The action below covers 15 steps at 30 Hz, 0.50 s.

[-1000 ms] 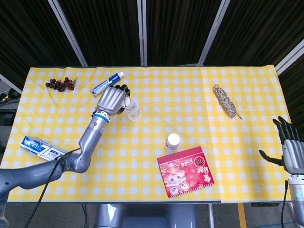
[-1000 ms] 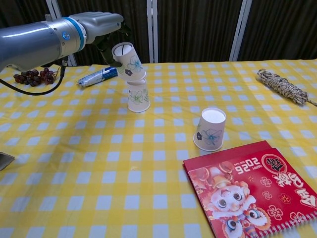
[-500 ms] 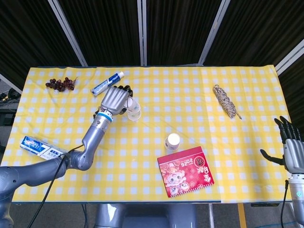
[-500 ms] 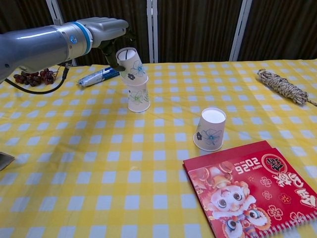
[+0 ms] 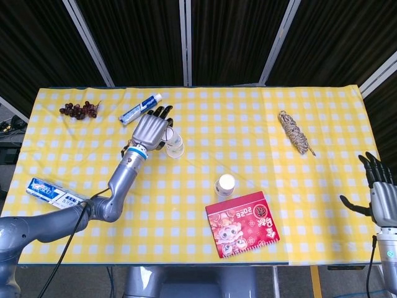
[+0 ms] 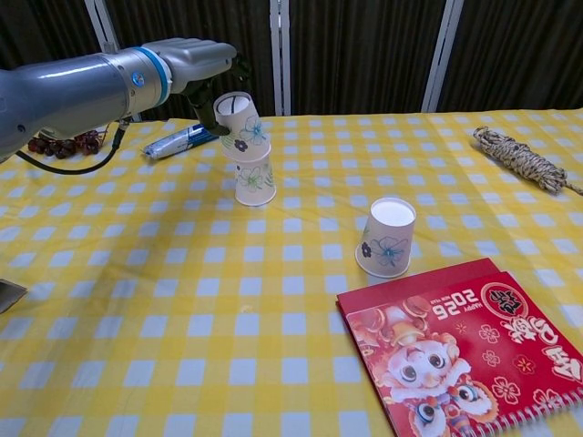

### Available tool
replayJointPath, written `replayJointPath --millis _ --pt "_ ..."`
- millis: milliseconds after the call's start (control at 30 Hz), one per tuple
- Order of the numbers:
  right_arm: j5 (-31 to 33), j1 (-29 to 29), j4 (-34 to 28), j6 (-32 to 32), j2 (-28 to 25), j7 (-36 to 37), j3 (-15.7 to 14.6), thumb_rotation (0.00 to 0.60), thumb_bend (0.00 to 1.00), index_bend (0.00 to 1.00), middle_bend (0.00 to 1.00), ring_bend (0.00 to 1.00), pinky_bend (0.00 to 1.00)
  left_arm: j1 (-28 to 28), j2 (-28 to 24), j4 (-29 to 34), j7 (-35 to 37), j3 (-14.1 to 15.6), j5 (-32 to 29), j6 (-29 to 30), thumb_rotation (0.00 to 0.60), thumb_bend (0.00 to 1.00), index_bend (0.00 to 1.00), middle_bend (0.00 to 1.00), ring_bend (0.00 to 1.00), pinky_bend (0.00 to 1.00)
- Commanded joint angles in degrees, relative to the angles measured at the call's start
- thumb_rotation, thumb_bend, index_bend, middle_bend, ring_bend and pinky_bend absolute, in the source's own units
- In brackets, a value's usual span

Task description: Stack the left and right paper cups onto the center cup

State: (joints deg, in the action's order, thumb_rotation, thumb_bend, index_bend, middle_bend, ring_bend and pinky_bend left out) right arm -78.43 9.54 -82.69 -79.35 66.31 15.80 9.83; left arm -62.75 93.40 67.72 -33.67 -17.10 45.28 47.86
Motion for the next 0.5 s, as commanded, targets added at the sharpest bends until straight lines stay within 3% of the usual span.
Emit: replayJointPath --millis 33,200,367,500 --pt "0.1 0.0 0.1 0.1 0.0 0.0 0.0 0.6 0.09 0.0 0.0 0.0 0.0 0.0 -0.3 0.4 0.1 0.1 -0.3 0.1 0.6 0.25 0.1 0.0 0.0 0.09" --pt "0.3 0.1 0.1 0.5 0.0 -0.3 0.0 0.6 0.09 0.0 0.0 0.0 0.0 0.5 -1.3 1.5 0.7 0.4 0.1 0.8 0.6 0.12 0.0 0.0 0.0 0.04" --pt "0.4 0.1 -0.1 0.6 0.0 -0.7 0.0 0.6 0.09 0.0 0.0 0.0 0.0 1.2 -2.4 2.7 1.7 0.8 0.2 1.2 0.6 0.12 0.0 0.0 0.0 0.04" --pt "0.5 0.2 -0.1 1.2 0.0 -0.9 -0.2 0.6 0.09 0.0 0.0 0.0 0.0 2.4 -3.7 5.5 3.6 1.8 3.7 2.6 0.6 0.12 0.04 0.0 0.0 0.05"
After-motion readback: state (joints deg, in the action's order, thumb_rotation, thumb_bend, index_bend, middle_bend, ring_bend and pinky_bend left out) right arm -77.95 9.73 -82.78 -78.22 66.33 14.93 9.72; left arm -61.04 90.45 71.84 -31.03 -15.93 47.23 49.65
